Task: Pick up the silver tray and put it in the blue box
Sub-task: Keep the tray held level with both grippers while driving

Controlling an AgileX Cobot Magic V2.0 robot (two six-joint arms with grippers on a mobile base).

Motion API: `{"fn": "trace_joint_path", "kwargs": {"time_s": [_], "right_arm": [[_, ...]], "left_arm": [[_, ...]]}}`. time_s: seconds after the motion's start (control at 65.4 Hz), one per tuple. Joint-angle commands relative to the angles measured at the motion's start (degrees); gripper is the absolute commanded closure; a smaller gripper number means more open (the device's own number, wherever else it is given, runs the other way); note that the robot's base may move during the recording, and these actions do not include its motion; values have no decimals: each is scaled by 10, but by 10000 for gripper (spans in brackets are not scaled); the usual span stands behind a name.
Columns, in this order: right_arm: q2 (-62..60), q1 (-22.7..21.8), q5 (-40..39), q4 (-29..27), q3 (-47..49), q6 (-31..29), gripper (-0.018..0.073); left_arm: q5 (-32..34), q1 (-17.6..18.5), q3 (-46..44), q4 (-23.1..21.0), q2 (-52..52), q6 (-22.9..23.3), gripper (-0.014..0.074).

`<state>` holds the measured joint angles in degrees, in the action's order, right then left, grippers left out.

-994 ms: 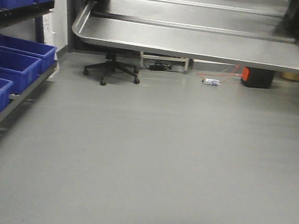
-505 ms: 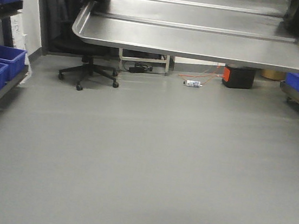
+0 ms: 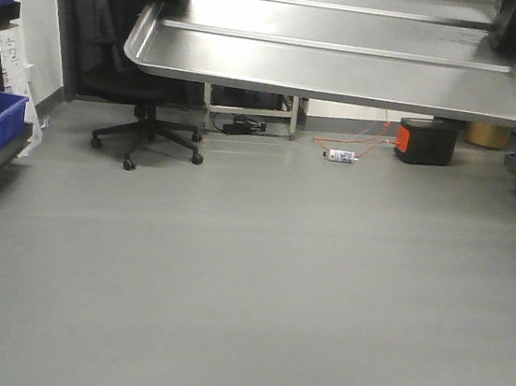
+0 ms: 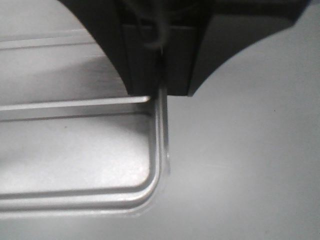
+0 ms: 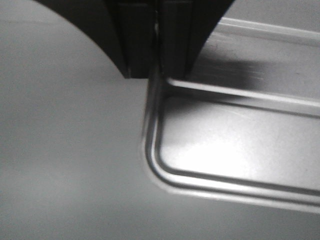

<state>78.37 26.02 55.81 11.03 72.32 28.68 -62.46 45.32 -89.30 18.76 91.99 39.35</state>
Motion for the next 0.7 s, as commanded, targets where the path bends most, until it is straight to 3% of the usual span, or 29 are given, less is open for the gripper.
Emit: {"fn": "trace_joint_path", "kwargs": {"time_s": [0.0,0.688], "right_arm": [[-20,0,-35,16,23,-6,501],[-20,0,-25,16,23,-6,501]], "left_arm": [[13,5,-19,14,-25,-9,701],[14,5,-19,14,-20,-9,701]]}}
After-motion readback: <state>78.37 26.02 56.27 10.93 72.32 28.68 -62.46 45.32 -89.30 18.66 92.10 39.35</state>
